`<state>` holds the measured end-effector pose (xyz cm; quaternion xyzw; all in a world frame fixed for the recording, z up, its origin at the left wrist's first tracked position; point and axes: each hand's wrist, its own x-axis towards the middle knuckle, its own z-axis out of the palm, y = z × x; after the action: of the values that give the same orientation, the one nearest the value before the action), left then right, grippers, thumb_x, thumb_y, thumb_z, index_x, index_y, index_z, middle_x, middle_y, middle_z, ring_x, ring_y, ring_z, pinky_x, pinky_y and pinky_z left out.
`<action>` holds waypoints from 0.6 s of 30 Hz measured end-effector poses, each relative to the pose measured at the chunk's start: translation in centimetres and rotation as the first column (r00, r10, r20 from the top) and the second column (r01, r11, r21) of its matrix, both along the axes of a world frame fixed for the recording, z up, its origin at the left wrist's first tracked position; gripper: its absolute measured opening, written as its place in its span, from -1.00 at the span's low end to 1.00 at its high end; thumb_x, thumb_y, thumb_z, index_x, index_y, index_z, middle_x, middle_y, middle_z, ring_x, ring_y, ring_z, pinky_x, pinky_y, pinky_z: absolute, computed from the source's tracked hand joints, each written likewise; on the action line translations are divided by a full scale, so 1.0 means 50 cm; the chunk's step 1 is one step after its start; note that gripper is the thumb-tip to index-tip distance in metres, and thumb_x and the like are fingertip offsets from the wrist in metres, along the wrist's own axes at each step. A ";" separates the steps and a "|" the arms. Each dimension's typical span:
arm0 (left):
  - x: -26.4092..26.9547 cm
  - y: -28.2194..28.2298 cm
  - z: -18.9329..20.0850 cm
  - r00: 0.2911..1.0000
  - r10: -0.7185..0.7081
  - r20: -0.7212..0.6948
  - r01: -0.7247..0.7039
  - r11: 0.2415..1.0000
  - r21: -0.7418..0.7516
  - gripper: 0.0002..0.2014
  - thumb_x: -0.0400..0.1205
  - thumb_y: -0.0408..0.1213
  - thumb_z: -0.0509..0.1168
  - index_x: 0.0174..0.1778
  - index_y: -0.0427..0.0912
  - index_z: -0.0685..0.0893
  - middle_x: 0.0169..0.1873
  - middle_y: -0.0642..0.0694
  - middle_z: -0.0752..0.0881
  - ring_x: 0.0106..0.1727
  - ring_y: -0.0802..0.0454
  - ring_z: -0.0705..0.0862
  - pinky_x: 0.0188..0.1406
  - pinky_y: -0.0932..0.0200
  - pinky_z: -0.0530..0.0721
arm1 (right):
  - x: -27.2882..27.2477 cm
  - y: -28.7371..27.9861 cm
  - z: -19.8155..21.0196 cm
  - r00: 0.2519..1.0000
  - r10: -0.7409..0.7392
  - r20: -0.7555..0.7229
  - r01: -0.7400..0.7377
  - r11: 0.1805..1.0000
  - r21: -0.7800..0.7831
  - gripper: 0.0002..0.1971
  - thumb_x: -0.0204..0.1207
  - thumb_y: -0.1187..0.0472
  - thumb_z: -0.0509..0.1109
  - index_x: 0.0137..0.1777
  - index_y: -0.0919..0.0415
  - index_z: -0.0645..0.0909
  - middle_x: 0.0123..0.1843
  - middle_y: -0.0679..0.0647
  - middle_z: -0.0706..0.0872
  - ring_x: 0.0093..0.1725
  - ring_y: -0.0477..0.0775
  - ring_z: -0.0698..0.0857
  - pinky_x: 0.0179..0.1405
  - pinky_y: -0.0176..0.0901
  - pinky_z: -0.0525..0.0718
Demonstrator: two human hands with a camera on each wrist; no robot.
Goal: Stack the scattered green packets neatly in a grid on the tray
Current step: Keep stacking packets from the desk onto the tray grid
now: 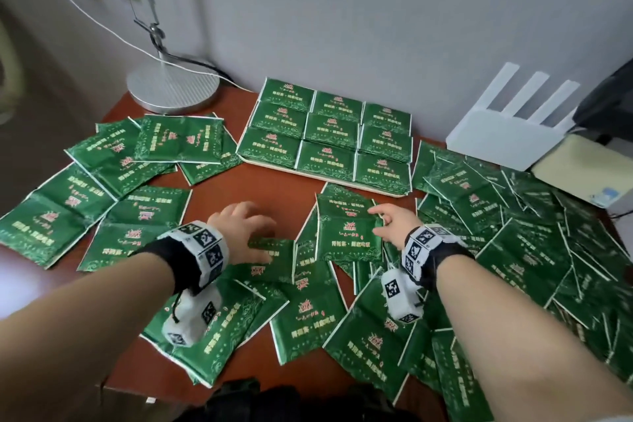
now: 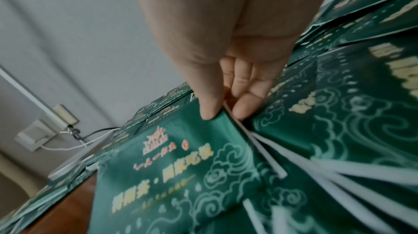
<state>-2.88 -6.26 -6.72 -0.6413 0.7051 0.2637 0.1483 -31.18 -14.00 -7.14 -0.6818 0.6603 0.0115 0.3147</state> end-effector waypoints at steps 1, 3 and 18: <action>0.000 0.009 -0.005 0.995 -0.086 0.045 0.084 0.996 0.041 -0.20 0.42 0.24 0.33 0.54 0.34 0.08 0.61 0.07 -0.05 0.63 -0.06 -0.04 0.57 -0.18 0.03 | -0.001 -0.004 0.001 1.000 -0.011 0.015 0.011 1.000 -0.001 -0.53 0.54 0.30 0.35 0.43 0.05 0.44 -0.11 -0.11 0.46 -0.35 -0.11 0.56 -0.54 -0.40 0.39; 0.004 0.025 -0.013 0.973 -0.204 0.111 0.189 0.973 0.133 -0.06 0.41 0.22 0.36 0.58 0.33 -0.11 0.61 0.04 -0.24 0.63 -0.06 -0.22 0.57 -0.20 -0.13 | 0.000 -0.010 0.004 0.999 -0.014 0.038 0.013 1.000 0.008 -0.52 0.55 0.26 0.33 0.47 -0.01 0.39 0.08 0.01 0.51 -0.13 0.15 0.74 -0.49 -0.30 0.52; 0.052 -0.126 0.057 0.937 0.196 -0.289 -0.217 0.975 -0.043 -0.66 0.62 -0.34 0.25 0.30 0.04 0.52 0.18 0.06 0.65 0.15 0.06 0.63 0.20 0.16 0.63 | 0.004 -0.070 0.051 0.995 -0.010 0.102 0.023 0.991 -0.135 -0.70 0.59 0.17 0.29 0.29 0.18 0.59 0.29 0.11 0.52 0.26 0.08 0.55 0.33 -0.14 0.40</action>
<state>-0.30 -12.54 -3.89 -0.6727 0.6571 0.3401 -0.0065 -30.99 -17.49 -4.58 -0.6959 0.6483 -0.0709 0.3006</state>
